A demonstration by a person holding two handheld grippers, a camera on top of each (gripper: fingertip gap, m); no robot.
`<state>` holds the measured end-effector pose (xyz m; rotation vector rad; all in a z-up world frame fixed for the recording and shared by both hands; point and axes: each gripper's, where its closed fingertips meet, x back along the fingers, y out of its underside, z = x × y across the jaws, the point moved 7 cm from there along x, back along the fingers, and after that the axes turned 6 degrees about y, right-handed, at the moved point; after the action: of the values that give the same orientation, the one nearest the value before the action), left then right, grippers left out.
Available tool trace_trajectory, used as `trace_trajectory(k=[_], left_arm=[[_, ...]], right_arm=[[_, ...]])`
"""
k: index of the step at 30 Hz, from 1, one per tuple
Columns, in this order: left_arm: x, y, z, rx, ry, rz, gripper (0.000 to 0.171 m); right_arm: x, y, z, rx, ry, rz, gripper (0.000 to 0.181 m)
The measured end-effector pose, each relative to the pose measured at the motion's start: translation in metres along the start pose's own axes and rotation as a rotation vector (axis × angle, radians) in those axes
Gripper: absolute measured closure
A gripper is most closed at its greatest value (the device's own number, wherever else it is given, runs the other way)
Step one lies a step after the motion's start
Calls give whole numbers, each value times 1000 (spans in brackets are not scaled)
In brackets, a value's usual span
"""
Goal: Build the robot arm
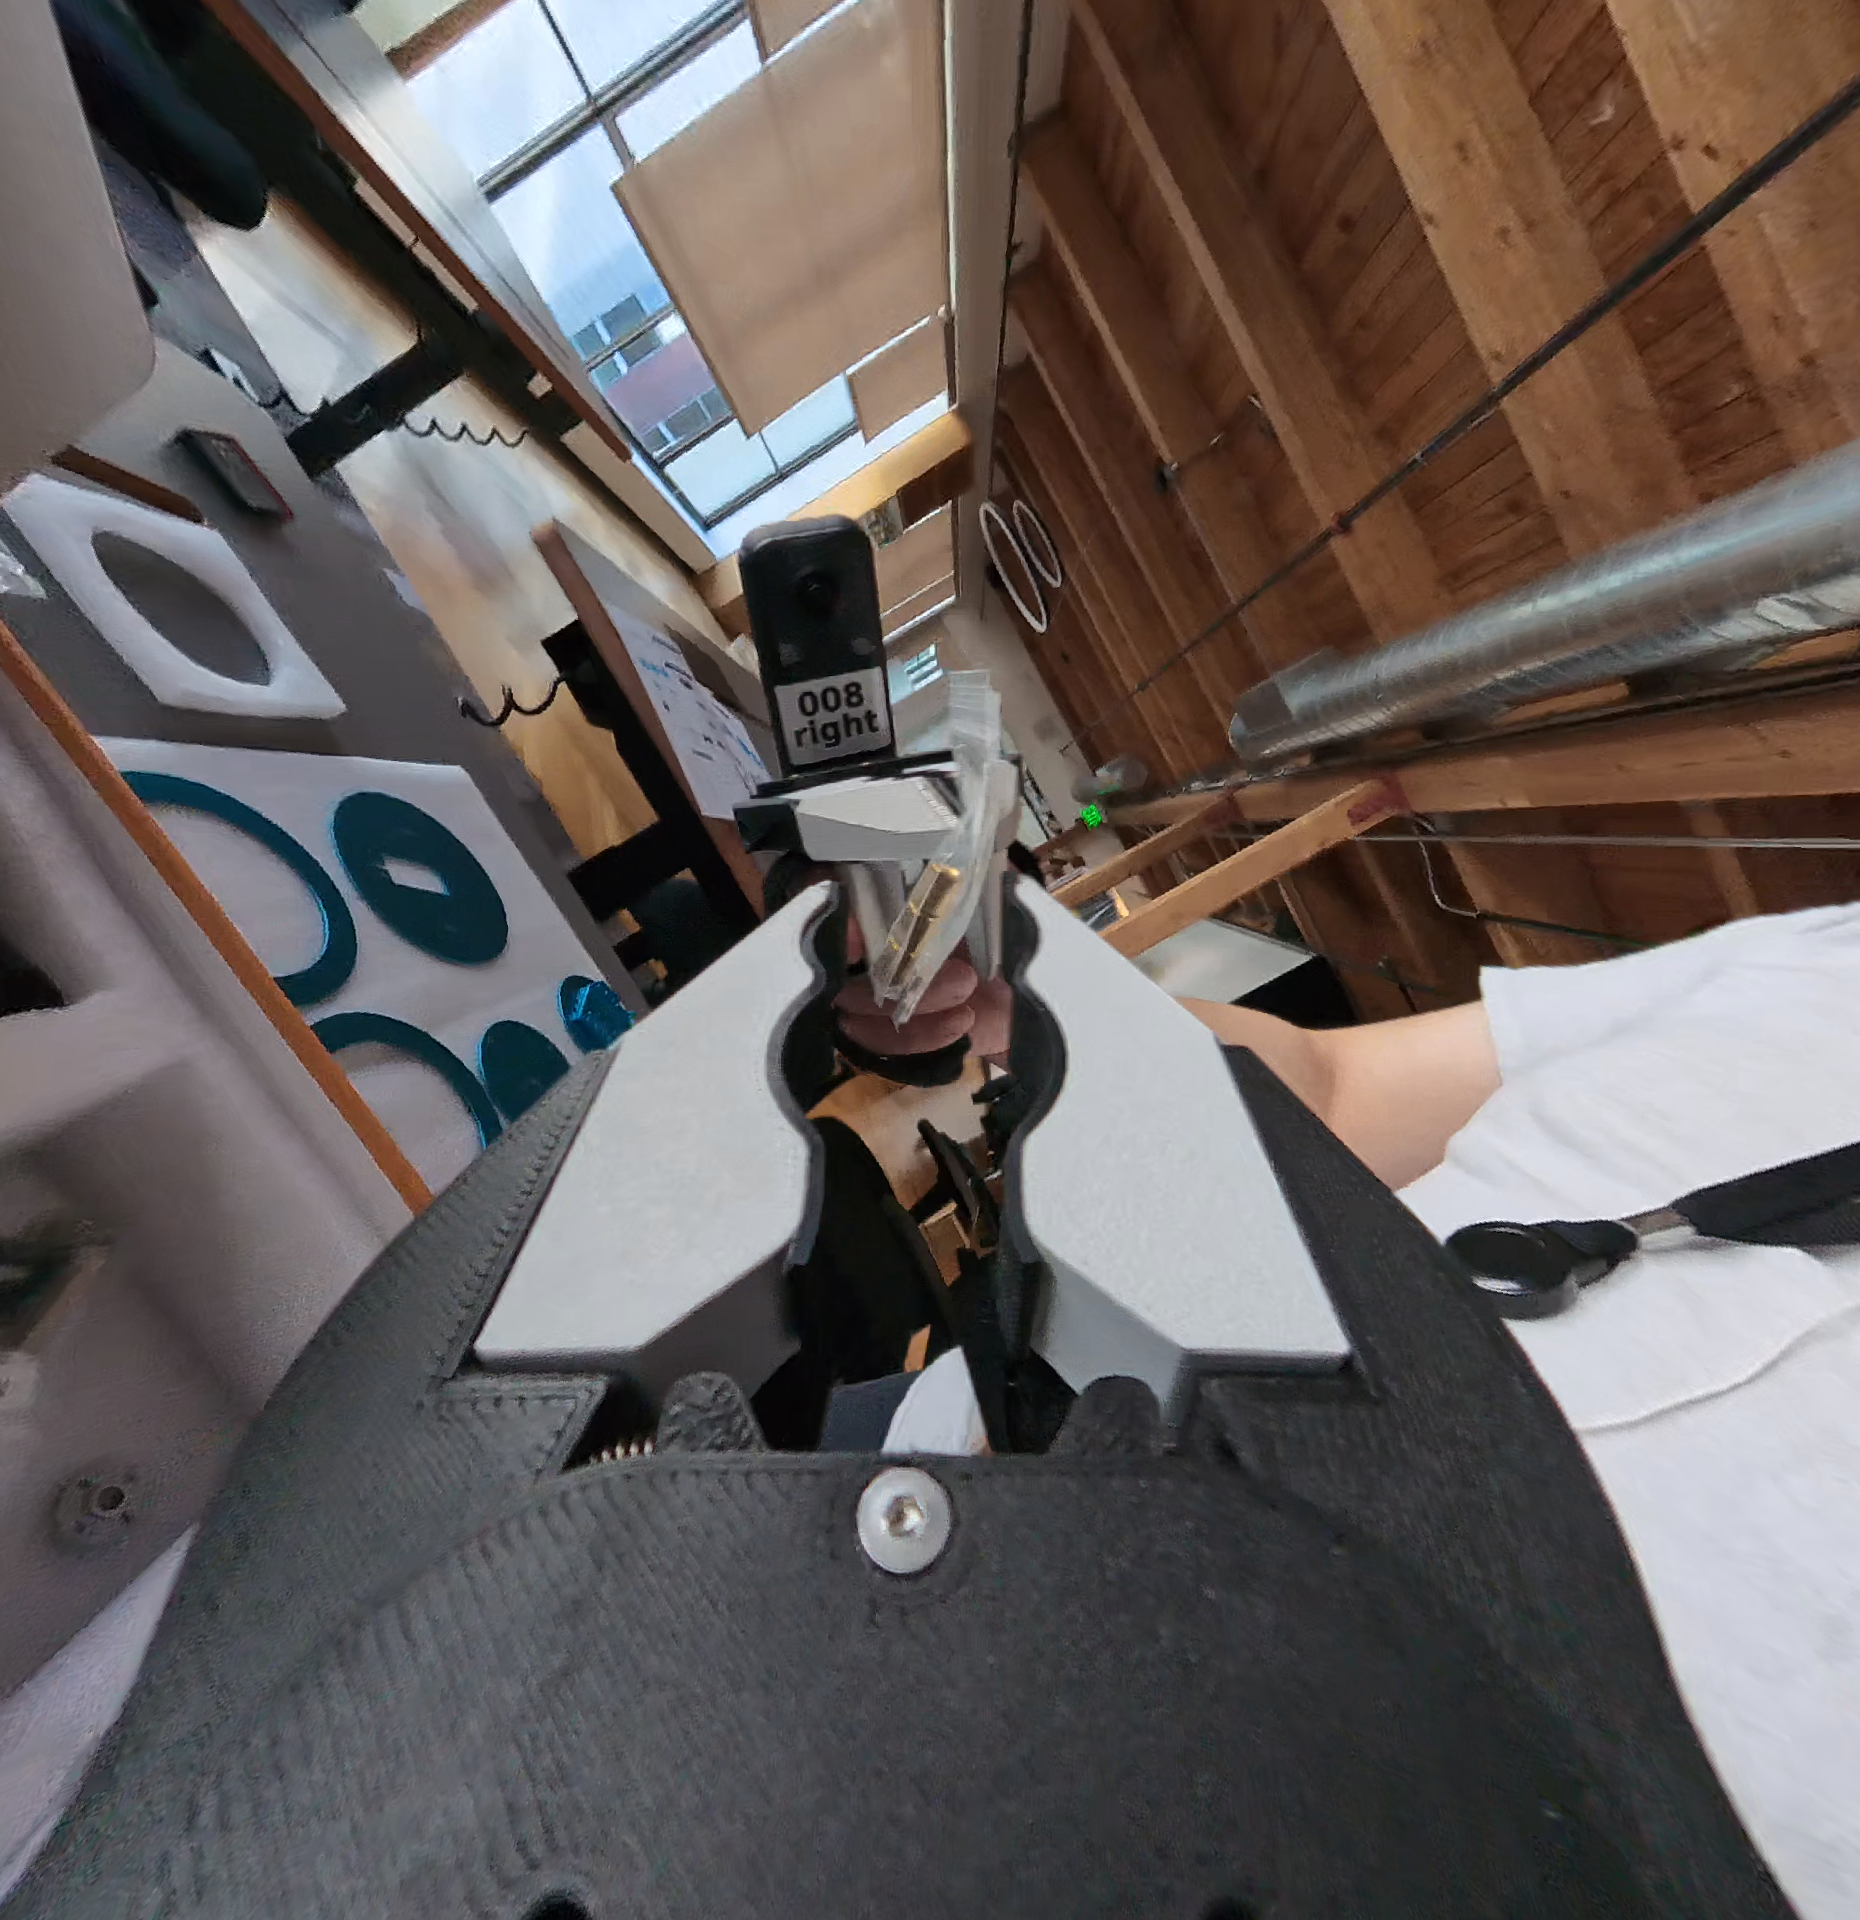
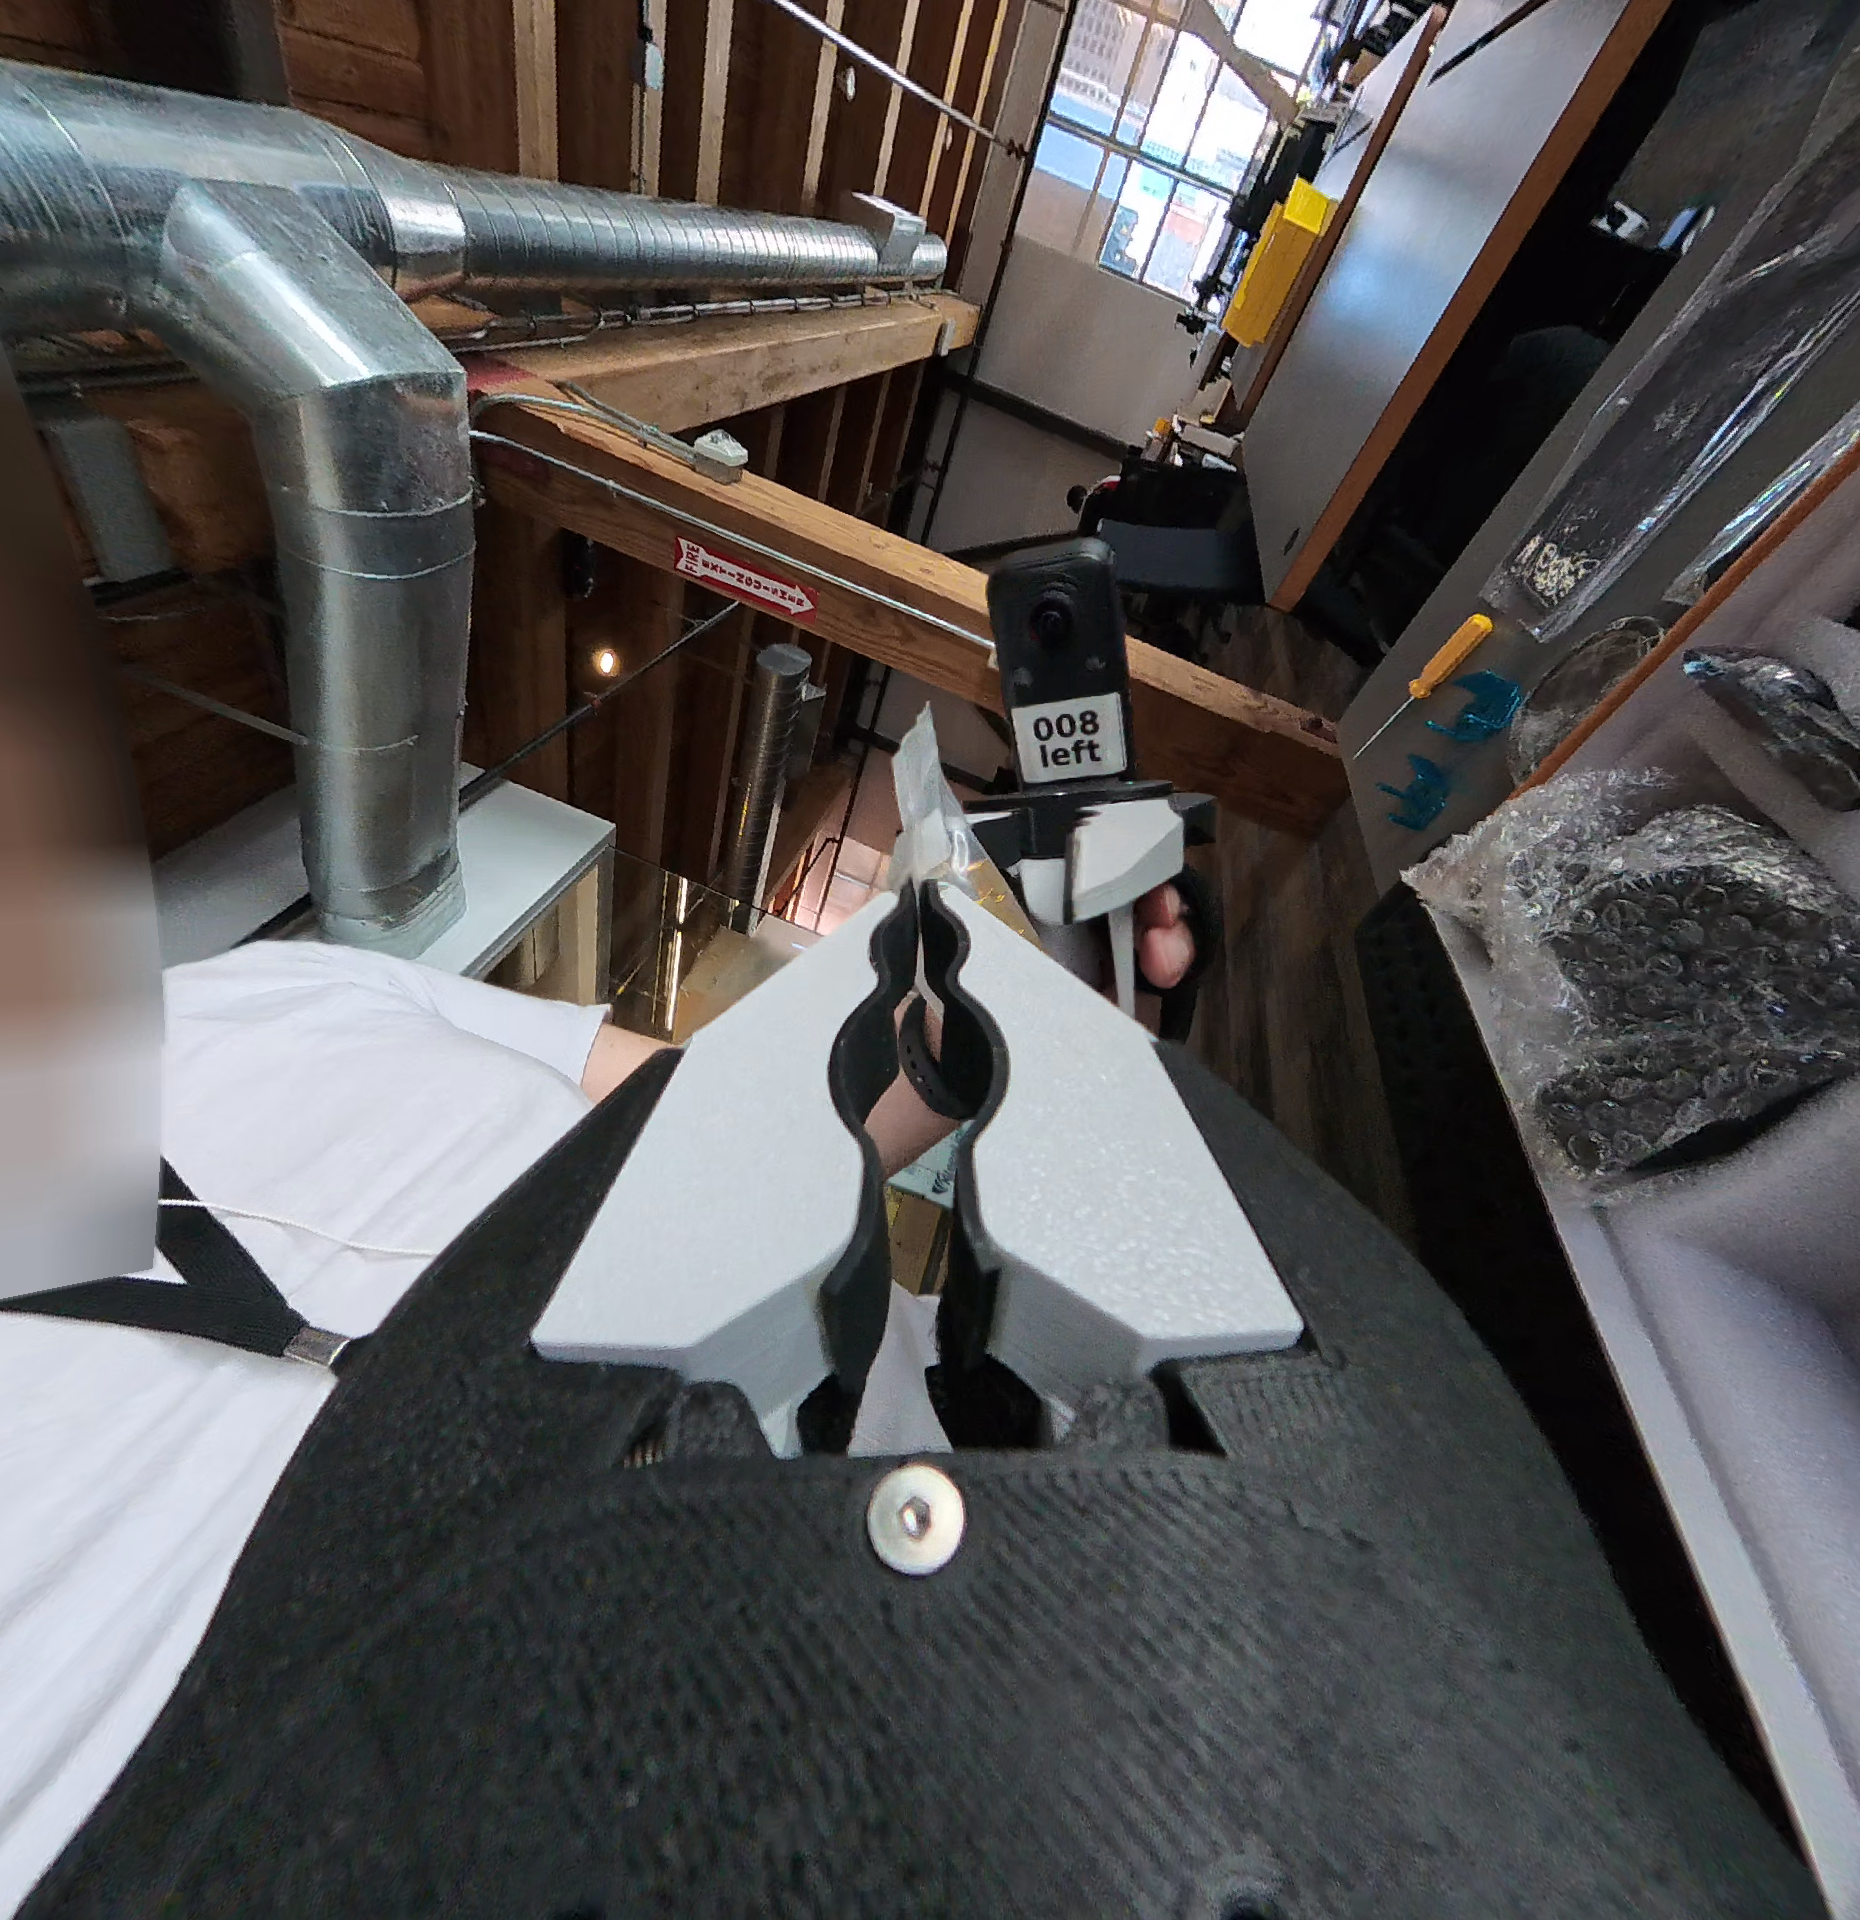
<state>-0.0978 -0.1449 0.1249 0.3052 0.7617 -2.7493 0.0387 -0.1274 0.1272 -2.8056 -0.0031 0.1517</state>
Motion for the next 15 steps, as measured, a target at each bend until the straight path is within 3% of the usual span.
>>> trace_trajectory(k=[1, 2, 9, 15], left_arm=[[-4, 0, -1, -4, -1, -13, 162], [-6, 1, -1, -10, 5, -20, 166], [-11, 4, 2, -38, -19, -79, 167], [-10, 5, 9, -118, -74, -104, 167]], right_arm=[[2, 0, -1, -5, -9, 18, 181], [3, 0, -1, -14, -7, 34, 181], [17, -14, -1, 16, 24, 98, 178], [10, -24, -14, 61, 41, -145, 180]])
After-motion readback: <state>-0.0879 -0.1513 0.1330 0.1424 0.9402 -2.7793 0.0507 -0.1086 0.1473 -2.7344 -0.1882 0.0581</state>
